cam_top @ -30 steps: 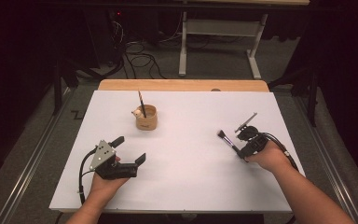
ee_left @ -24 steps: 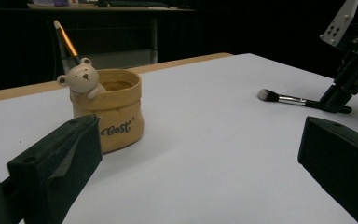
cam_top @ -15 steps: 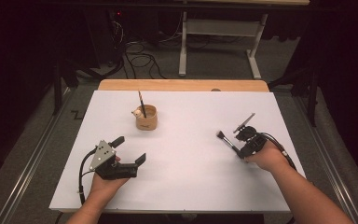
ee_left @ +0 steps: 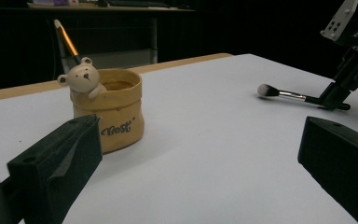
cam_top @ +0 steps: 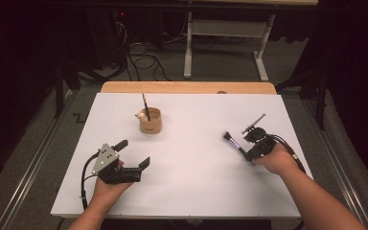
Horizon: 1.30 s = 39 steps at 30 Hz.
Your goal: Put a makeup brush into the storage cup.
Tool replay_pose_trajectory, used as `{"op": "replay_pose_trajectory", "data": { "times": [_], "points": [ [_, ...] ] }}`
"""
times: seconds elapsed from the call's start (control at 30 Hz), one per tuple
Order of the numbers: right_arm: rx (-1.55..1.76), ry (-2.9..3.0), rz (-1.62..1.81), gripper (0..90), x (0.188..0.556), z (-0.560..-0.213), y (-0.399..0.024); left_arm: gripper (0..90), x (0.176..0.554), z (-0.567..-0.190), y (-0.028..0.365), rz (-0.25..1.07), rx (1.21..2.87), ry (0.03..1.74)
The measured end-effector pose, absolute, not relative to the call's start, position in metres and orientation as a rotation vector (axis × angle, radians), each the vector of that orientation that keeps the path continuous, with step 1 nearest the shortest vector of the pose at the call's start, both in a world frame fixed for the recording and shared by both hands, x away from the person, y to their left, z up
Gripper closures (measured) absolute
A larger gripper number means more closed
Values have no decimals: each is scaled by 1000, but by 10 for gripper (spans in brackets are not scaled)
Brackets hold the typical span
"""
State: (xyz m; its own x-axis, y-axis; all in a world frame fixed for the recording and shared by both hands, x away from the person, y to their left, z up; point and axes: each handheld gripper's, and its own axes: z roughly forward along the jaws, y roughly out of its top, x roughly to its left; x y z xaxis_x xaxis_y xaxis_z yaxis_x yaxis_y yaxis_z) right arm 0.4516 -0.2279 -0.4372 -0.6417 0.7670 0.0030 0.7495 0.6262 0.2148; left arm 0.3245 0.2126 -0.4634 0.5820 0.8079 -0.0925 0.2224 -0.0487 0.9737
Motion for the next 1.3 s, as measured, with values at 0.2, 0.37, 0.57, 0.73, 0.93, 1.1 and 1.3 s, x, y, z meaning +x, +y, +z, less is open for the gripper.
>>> {"op": "replay_pose_trajectory", "data": {
  "times": [0.2,0.37,0.57,0.73,0.93,1.1,1.3],
  "points": [
    [1273,2723,340,809,448,-432,-227,4,324,-463,213,595,1594,890],
    [1252,2696,383,809,445,-427,-227,4,324,-463,213,596,1591,890],
    [1252,2664,447,809,441,-423,-230,4,324,-463,212,594,1592,889],
    [1251,2638,516,809,436,-425,-234,4,324,-463,212,595,1592,885],
    [1247,2606,582,809,429,-429,-236,4,324,-463,212,590,1591,889],
    [1251,2555,648,809,426,-430,-240,4,324,-464,211,592,1589,889],
    [1254,2490,733,809,421,-434,-246,4,324,-464,211,593,1595,890]
  ]
}}
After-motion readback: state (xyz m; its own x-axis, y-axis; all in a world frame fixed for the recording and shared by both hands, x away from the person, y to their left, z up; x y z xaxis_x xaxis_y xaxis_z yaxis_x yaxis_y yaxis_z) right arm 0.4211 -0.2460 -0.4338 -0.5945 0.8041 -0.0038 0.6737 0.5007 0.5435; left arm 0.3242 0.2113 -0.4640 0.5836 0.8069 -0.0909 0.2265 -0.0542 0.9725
